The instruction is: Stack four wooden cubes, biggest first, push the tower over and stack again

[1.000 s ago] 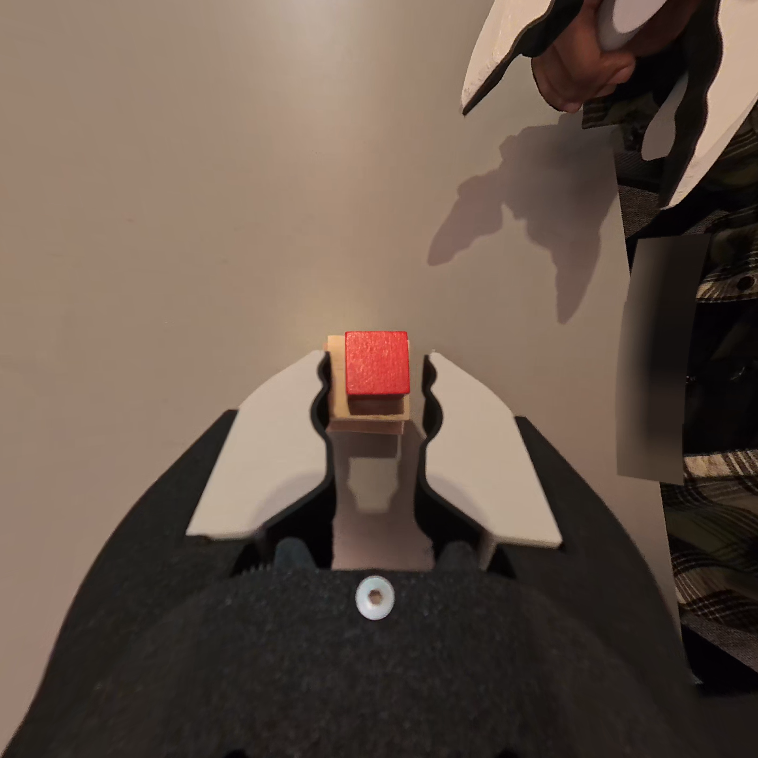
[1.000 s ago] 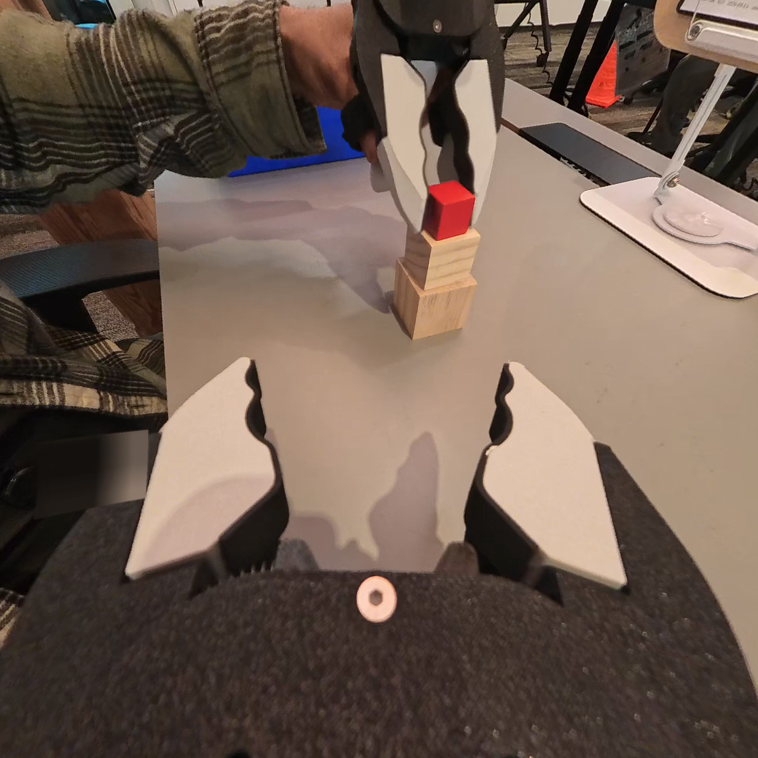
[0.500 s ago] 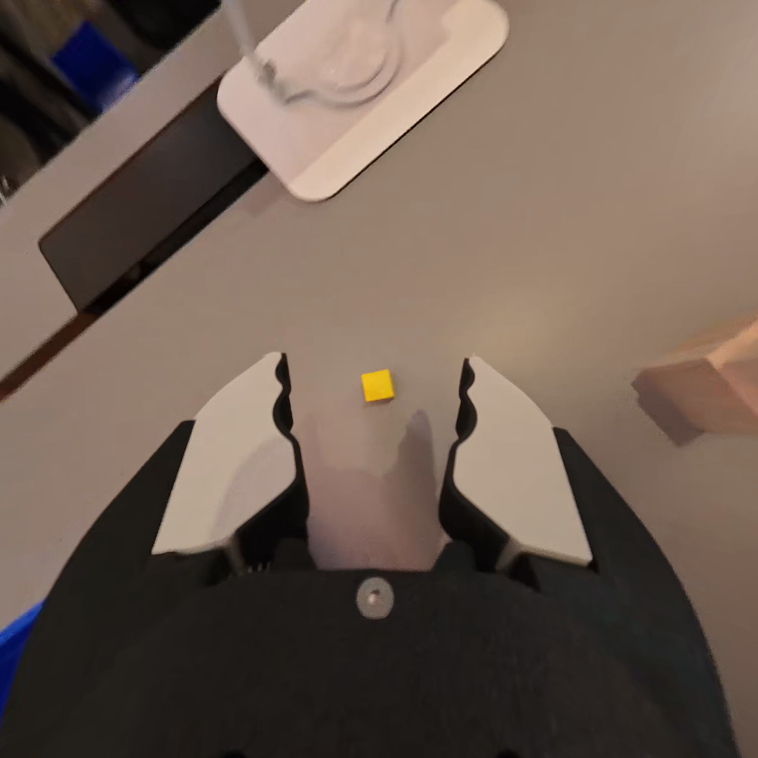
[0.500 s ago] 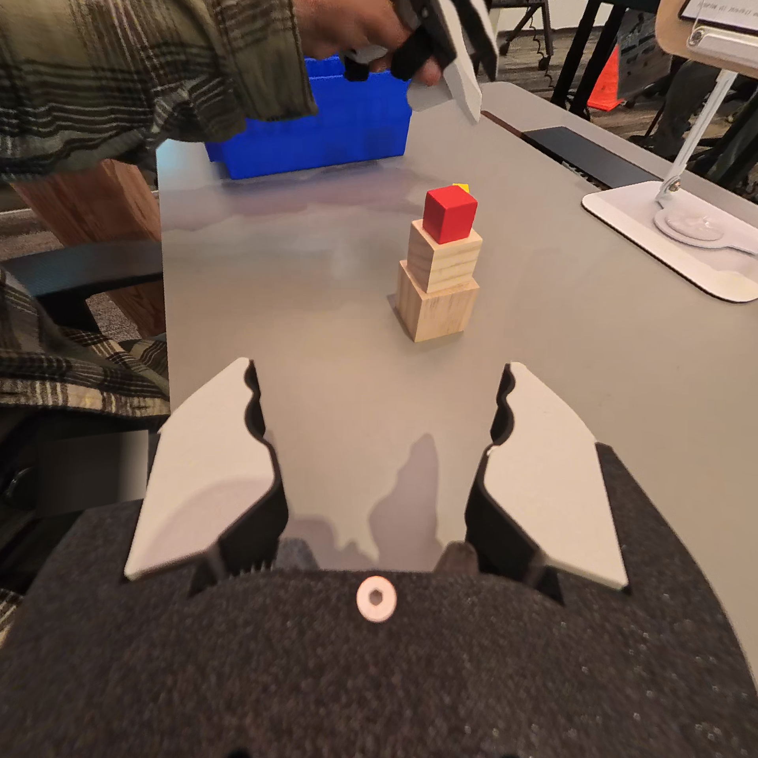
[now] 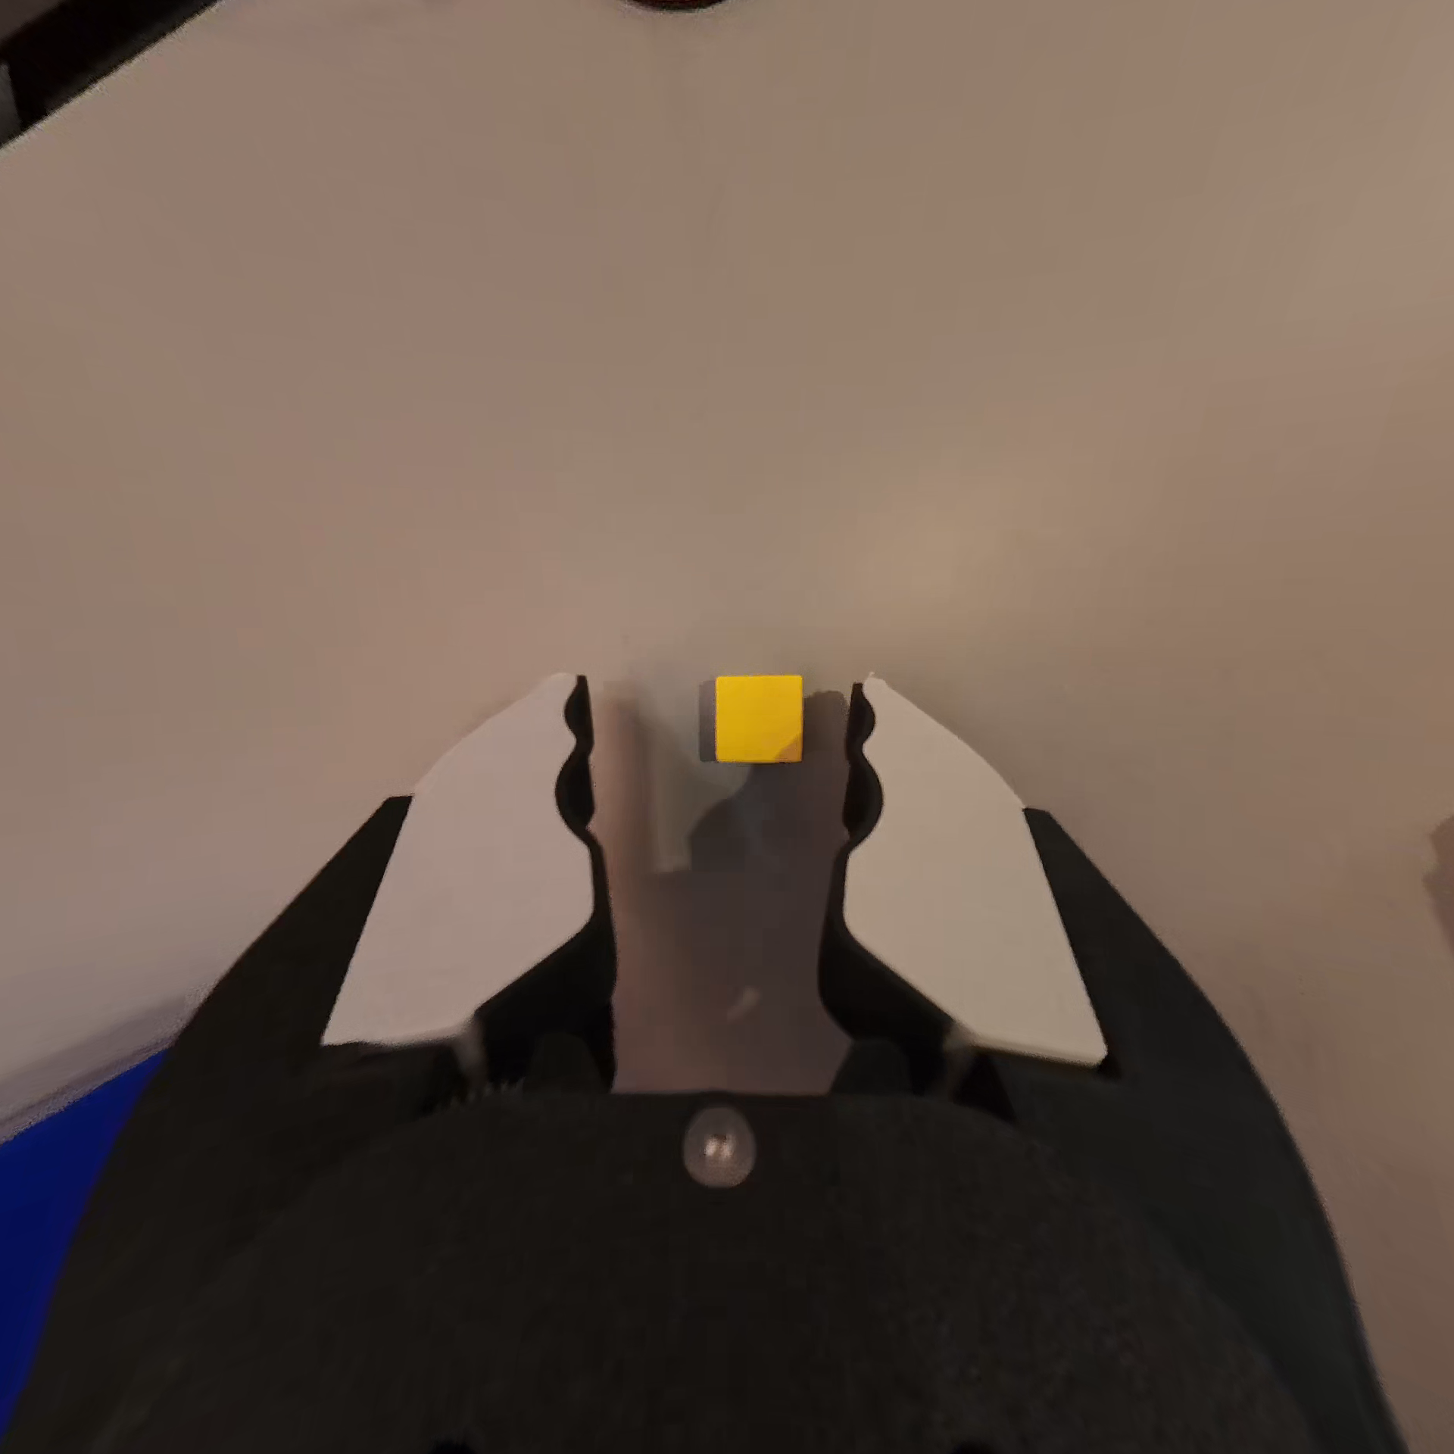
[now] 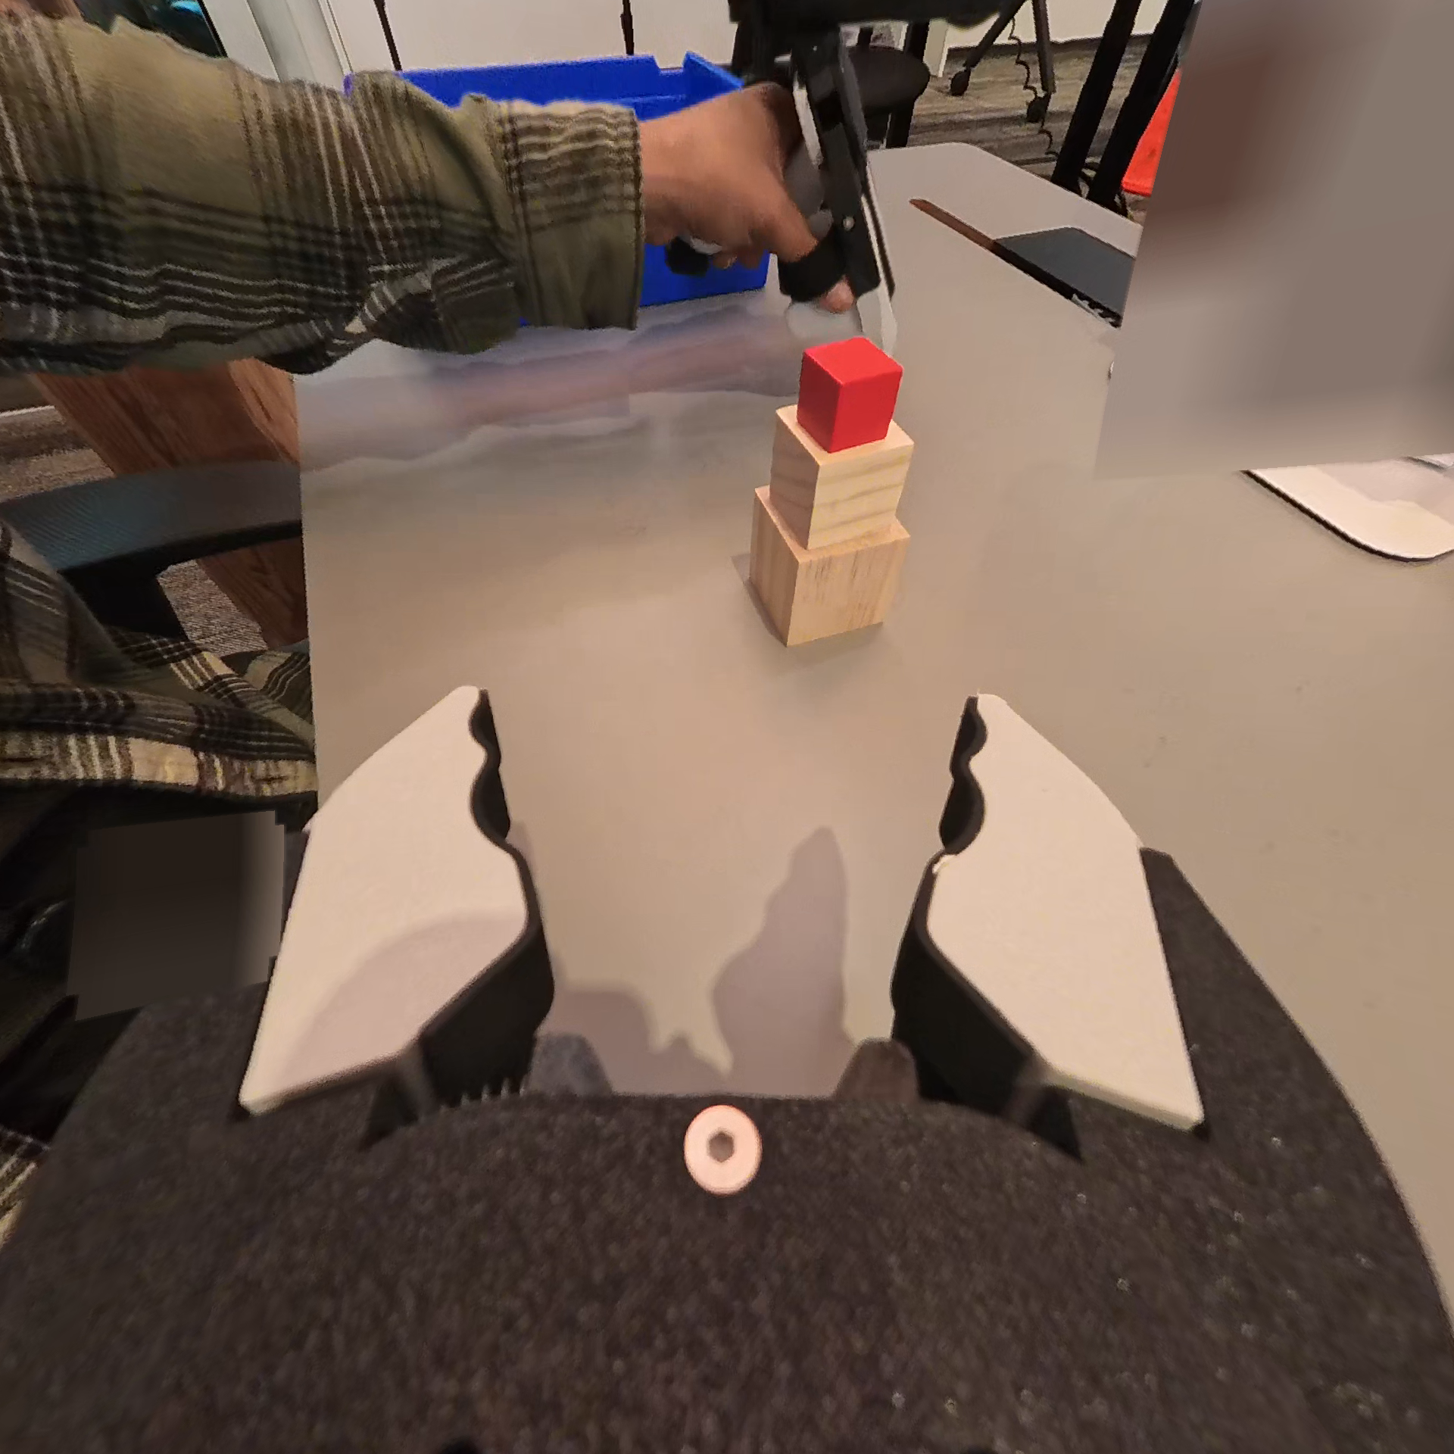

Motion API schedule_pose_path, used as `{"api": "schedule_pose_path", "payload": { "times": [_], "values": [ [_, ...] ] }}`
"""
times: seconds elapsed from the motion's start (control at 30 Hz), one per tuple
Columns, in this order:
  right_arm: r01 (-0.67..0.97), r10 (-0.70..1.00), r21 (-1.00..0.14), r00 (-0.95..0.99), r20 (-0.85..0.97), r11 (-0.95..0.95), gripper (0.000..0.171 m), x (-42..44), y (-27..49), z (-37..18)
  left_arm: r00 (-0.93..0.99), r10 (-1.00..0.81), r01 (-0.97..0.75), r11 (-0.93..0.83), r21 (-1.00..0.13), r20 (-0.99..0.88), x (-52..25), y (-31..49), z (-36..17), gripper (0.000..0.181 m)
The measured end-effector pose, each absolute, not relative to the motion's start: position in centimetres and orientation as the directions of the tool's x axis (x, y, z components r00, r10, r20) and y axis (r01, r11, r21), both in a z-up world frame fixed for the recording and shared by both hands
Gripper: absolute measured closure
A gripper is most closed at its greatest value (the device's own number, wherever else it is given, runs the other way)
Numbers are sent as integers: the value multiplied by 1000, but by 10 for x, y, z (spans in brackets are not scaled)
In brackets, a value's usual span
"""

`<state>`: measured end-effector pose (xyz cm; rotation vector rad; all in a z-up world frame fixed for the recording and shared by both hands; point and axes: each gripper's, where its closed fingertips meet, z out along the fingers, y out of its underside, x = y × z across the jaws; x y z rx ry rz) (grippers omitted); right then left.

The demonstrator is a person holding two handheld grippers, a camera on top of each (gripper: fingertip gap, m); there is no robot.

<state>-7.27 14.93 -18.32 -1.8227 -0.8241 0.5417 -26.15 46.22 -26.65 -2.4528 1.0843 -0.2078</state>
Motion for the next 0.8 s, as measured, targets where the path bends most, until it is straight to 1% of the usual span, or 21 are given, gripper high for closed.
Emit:
{"api": "schedule_pose_path", "payload": {
  "times": [0.17,0.2,0.27,0.43,0.53,0.6,0.67,0.8],
  "values": [
    [284,744,-926,668,5,-249,63,-70,150,-184,686,-727,-660,-612,-435,-19,-262,462,-277,126],
    [283,744,-926,669,4,-249,63,-70,150,-184,685,-728,-659,-614,-435,-10,-261,462,-278,132],
    [280,741,-927,672,3,-251,63,-69,151,-184,671,-741,-666,-609,-431,9,-259,460,-281,159],
    [278,736,-928,677,5,-249,63,-67,151,-182,631,-775,-687,-576,-443,29,-255,454,-279,159],
    [276,736,-929,677,5,-248,64,-67,151,-181,572,-820,-703,-514,-492,39,-247,446,-264,159],
    [278,737,-928,676,7,-247,64,-67,151,-181,497,-866,-715,-444,-540,54,-235,435,-246,159],
    [281,738,-928,675,9,-246,64,-68,151,-181,412,-909,-737,-370,-566,56,-222,420,-228,159],
    [285,740,-927,673,12,-245,64,-70,150,-181,177,-983,-768,-164,-619,41,-190,375,-186,159]
  ]
}}
